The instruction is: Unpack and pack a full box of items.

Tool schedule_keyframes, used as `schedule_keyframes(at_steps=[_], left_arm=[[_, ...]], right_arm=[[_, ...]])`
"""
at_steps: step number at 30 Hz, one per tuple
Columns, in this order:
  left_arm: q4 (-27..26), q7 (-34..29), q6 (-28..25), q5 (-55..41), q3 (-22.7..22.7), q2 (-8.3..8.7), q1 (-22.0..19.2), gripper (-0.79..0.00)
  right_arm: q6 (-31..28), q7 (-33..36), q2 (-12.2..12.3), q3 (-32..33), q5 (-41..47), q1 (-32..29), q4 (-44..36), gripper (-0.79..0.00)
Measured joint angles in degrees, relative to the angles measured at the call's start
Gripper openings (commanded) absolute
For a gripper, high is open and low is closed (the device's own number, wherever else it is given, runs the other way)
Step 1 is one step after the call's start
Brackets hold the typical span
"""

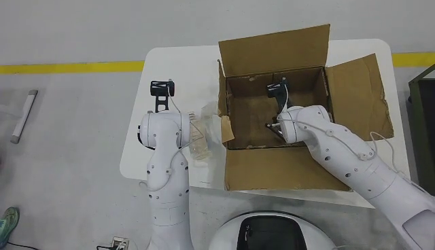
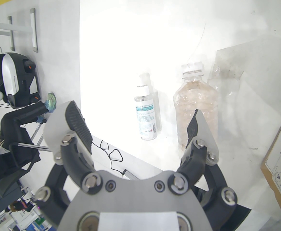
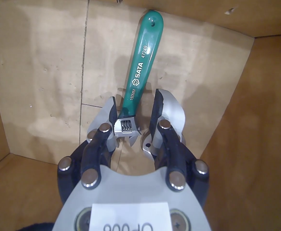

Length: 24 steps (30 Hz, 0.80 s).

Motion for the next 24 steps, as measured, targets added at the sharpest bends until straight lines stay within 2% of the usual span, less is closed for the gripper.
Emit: schedule_keyframes(at_steps=[4, 5, 6, 10, 11, 24], left_arm=[[0.00, 0.00, 0.00, 0.00, 0.00, 0.00, 0.00, 0.000], [0.00, 0.00, 0.00, 0.00, 0.00, 0.00, 0.00, 0.000], [0.00, 0.00, 0.00, 0.00, 0.00, 0.00, 0.00, 0.000], [0.00, 0.00, 0.00, 0.00, 0.00, 0.00, 0.00, 0.000], [0.00, 0.00, 0.00, 0.00, 0.00, 0.00, 0.00, 0.000], [0.00, 0.00, 0.00, 0.00, 0.00, 0.00, 0.00, 0.000]], right_arm=[[-0.55, 0.44, -0.47, 0.06, -0.47, 0.21, 0.55, -0.486], [-0.61, 0.57, -0.58, 0.08, -0.59, 0.23, 0.64, -0.520], [-0.74, 0.75, -0.71, 0.10, -0.72, 0.25, 0.78, -0.634], [-1.05, 1.42, -1.18, 0.17, -1.17, 0.47, 1.61, -0.727], [-1.09, 1.50, -1.30, 0.23, -1.18, 0.54, 1.80, -0.785], [-2.66, 1.90, -2.54, 1.58, -2.04, 0.43, 0.92, -0.785]])
